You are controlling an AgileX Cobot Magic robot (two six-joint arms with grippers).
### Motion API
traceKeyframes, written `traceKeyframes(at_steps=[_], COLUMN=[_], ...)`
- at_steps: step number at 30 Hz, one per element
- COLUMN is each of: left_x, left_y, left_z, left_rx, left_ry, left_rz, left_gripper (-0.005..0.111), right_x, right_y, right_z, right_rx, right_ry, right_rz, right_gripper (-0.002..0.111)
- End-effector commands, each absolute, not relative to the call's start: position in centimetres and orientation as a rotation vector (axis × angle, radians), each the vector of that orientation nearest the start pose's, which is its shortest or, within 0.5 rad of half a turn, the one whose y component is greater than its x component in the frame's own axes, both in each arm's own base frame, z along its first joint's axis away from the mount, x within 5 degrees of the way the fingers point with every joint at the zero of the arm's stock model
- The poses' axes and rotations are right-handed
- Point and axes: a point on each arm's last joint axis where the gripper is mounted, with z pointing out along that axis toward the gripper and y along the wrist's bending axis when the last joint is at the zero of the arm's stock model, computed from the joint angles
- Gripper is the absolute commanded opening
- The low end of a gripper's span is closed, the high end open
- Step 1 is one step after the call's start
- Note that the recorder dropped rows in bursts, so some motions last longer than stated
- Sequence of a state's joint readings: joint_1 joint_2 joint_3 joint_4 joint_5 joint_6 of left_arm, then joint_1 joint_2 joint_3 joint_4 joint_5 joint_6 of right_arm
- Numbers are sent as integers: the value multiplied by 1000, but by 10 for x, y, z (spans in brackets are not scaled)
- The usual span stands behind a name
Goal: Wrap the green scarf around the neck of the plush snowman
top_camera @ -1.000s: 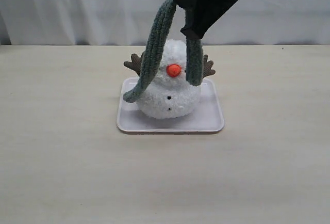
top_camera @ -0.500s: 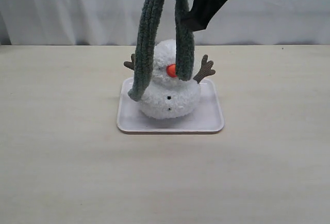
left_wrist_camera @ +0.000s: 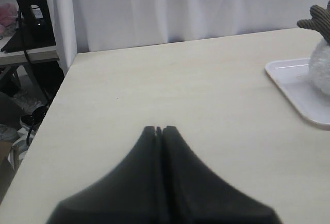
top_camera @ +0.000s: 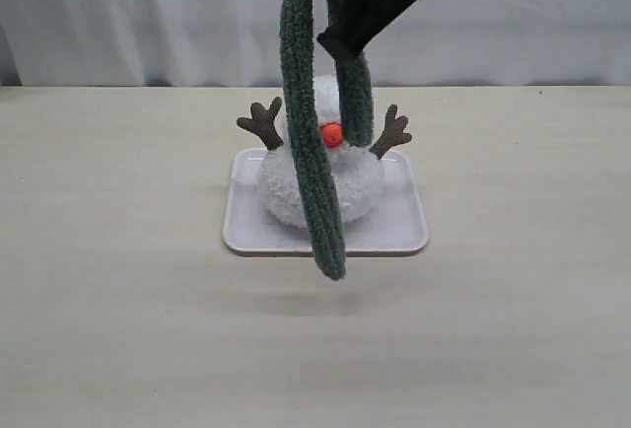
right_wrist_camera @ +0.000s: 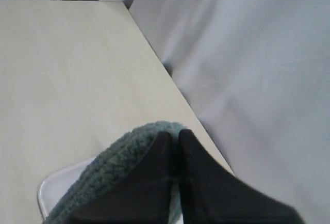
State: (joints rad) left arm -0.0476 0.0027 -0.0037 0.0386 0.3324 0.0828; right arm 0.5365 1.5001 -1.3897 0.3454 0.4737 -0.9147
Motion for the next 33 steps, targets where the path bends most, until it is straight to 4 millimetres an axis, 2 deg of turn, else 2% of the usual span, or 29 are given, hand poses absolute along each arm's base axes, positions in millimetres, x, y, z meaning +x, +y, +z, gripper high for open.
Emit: traceKeyframes(at_steps=[1, 8, 14, 22, 26, 28, 29, 33], left_x=[54, 54, 54, 54, 54, 54, 54, 54], left_y=[-1, -1, -1, -1, -1, -1, -1, -1], left_z=[184, 184, 184, 184, 184, 184, 184, 184], left_rx=[142, 142, 142, 142, 142, 142, 142, 142], left_ry=[1801, 1801, 1801, 1801, 1801, 1801, 1801, 1801], left_rz=[64, 64, 64, 64, 64, 64, 64, 64], left_gripper=[0, 0, 0, 0, 0, 0, 0, 0], right_x=[317, 343, 349, 358, 365, 368, 369, 369], right_y=[199, 206, 200, 185, 182, 182, 182, 182], right_z=[358, 311, 306, 310, 292, 279, 273, 275], right_rx=[-1153, -1364, -1391, -1196, -1190, -1191, -1191, -1171], right_ry=[1678, 1683, 1681, 1770, 1866, 1926, 1946, 1957], right_rz=[66, -139, -271, -428, -473, -488, -488, -483], right_gripper=[4, 4, 4, 4, 4, 10, 17, 42])
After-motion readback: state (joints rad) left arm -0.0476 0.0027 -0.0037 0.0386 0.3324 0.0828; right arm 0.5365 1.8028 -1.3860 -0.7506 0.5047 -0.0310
